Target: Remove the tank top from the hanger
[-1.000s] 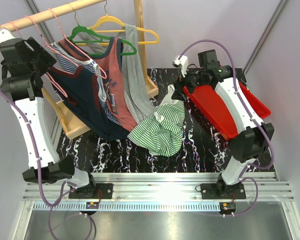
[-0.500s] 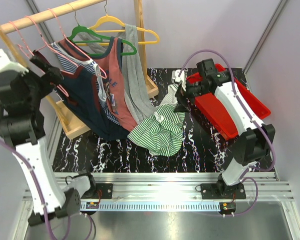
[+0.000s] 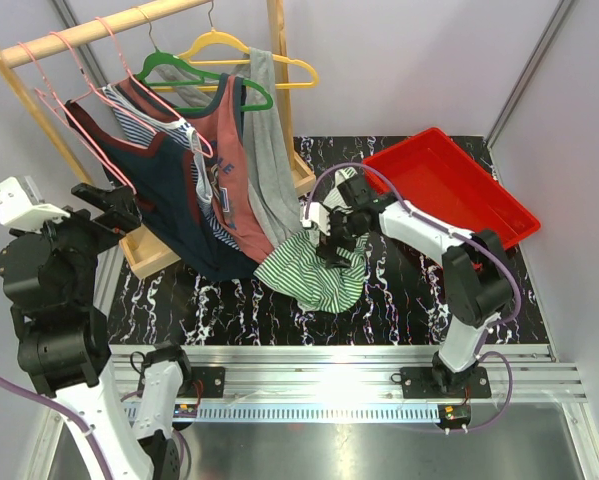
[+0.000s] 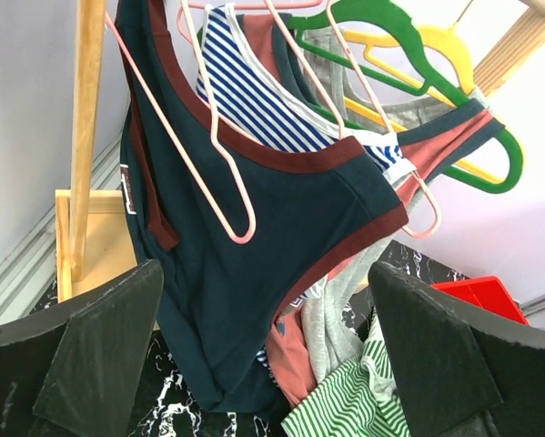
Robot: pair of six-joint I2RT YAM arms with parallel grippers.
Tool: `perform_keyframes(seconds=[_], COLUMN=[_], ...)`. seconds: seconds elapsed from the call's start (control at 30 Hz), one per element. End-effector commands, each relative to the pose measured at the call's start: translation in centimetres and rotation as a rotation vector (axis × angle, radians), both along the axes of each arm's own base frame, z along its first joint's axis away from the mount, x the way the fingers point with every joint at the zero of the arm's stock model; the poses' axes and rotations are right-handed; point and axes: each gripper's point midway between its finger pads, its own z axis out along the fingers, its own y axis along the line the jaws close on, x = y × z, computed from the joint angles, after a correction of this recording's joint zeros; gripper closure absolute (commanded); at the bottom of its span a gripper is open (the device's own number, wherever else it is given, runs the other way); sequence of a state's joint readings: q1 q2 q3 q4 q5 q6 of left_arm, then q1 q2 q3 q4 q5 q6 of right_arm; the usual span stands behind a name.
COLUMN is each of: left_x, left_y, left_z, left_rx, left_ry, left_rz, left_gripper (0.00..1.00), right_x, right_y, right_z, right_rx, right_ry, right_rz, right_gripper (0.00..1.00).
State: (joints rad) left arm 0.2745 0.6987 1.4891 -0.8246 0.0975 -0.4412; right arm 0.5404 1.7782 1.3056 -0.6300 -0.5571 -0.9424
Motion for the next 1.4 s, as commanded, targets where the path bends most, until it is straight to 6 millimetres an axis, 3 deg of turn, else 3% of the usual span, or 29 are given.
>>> perform_keyframes(seconds=[0.0,0.17,0.27,0.4,0.43,0.5,0.53,0.6,0.7,0.8,0.87,0.9,1.0,1.07,1.1,1.2,1.37], left_x=[-0.5,-0.5,0.1,0.8,0.9,1.1,1.3,1.4,1.8,2.2,2.6,2.8,3.1,3.2,3.3,3.6,3.8], left_y=[-0.1,-0.3,-0.5,-0.7,-0.8,-1.0,-1.2,-1.4,-1.7,-1.8,-1.9,-1.9,-2.0,-2.1,-2.2,-2.4,-2.4], left_z=[0.5,0.9,0.8,0.9,0.9,1.1,1.3,1.7,1.7,2.1,2.1,2.0,2.3,2.5,2.8,3.0,3.3], left_rx=[0.026,0.03,0.024,0.019,0.02,0.024,0.033,0.043,0.044,0.043,0.044,0.042,0.052,0.057,0.063,0.073,0.09], left_ry=[-0.027,-0.051,-0.054,-0.068,-0.076,-0.084,-0.091,-0.109,-0.116,-0.142,-0.143,-0.139,-0.151,-0.159,-0.169,-0.177,-0.179], left_rz=[-0.001,-0.013,-0.03,-0.054,-0.062,-0.076,-0.091,-0.106,-0.126,-0.139,-0.151,-0.153,-0.165,-0.172,-0.178,-0.198,-0.203], left_gripper=[0.01,0.01,0.01,0.01,0.01,0.01,0.01,0.01,0.01,0.01,0.01,0.01,0.01,0.01,0.01,0.01,0.01], right_x=[6.2,6.0,5.1,4.6,4.9,4.6,5.4,5.7,6.2,7.2,7.3,8.0,8.9,9.7,10.1,11.7,13.9], right_y=[0.3,-1.0,-1.4,-1.9,-1.8,-2.3,-2.9,-3.4,-5.6,-7.2,-7.7,-9.0,-10.6,-11.8,-12.2,-14.6,-18.5], right_z=[0.9,-1.8,-3.2,-3.3,-2.3,-1.1,1.0,4.4,8.1,15.5,18.5,20.3,26.9,29.3,31.5,35.2,38.0], right_rx=[0.005,-0.037,-0.055,-0.074,-0.059,-0.036,0.014,0.088,0.146,0.271,0.336,0.375,0.488,0.519,0.557,0.605,0.61], right_ry=[-0.211,-0.22,-0.173,-0.126,-0.125,-0.072,-0.064,-0.048,-0.036,-0.112,-0.133,-0.166,-0.282,-0.337,-0.375,-0.461,-0.587], right_rz=[-0.206,-0.273,-0.289,-0.329,-0.351,-0.383,-0.432,-0.466,-0.509,-0.5,-0.494,-0.525,-0.601,-0.652,-0.676,-0.762,-0.877], right_gripper=[0.03,0.04,0.12,0.35,0.56,0.8,0.93,1.0,1.0,1.0,1.0,1.0,1.0,1.0,1.0,1.0,1.0])
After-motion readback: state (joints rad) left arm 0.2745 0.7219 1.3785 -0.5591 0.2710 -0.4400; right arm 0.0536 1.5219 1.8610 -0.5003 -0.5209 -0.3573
